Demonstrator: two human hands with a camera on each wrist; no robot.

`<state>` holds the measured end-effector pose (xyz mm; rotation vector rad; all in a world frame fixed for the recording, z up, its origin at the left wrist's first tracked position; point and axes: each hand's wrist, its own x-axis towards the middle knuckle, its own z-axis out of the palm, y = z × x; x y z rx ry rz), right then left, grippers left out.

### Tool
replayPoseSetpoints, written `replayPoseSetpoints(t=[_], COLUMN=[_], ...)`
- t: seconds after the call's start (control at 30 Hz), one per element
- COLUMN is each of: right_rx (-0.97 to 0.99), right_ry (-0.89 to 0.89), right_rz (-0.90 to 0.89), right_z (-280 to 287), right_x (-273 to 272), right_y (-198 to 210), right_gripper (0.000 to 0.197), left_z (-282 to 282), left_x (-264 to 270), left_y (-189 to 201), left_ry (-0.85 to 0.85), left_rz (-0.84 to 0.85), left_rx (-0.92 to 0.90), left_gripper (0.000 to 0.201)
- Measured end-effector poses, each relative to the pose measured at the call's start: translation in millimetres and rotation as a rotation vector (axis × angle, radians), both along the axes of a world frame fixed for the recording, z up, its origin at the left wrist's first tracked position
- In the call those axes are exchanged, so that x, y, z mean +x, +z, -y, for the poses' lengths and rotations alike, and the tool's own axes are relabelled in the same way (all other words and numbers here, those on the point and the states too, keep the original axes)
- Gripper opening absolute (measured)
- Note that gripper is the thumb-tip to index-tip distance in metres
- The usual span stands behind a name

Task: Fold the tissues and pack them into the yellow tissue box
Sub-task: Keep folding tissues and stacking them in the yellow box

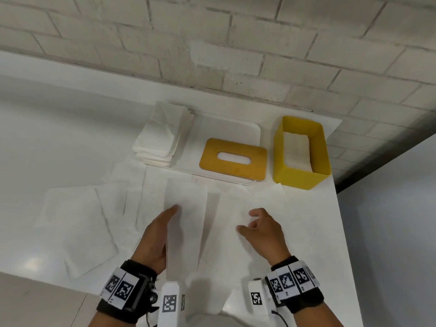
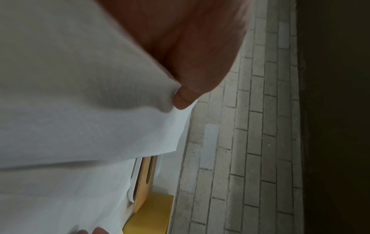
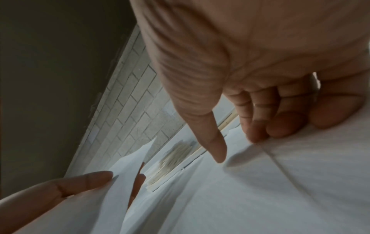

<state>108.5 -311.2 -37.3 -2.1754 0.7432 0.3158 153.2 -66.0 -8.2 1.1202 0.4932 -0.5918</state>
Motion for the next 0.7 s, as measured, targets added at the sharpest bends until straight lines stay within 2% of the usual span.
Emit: replayPoseSetpoints(t=[0.17,0.23,0.33,0.47,0.6,0.7], right_rx=[-0.073,-0.049,0.047,0.209,0.404,0.513], right_ry=[0.035,0.006,-0.106,-0.186,-0.281,-0.313], right_rz=[0.014,0.043,0.129,0.155,0.253,0.364], right_z=[-6.2,-10.6,-15.7,-14.2,-7.1,7.7], right_x=[7.6,10.6,14.8,18.8,15.9,8.6], right_y=[-5.8,-3.9,2.6,-0.5,-1.6,16.4], right_gripper=[0.035,0.041,0.059,0.07,0.06,0.051], left_z=[-9.4,-10.8,-12.5,-14.1,-18.5,-23.6], left_x=[-9.7,-13.8,-19.2,-26.6,-30.0,-28.6], left_y=[-1.7,-1.4,-1.3,1.7,3.7,3.4], left_ry=[0.07,0.08,0.082,0.069,0.075,0.082], left_rz=[-0.016,-0.014,-0.018,-0.003,0.025,0.043], left_rx=[0.043,0.059,0.08,0.078,0.076,0.077], left_gripper=[0.033,0.034,0.035,0.032,0.032,0.037])
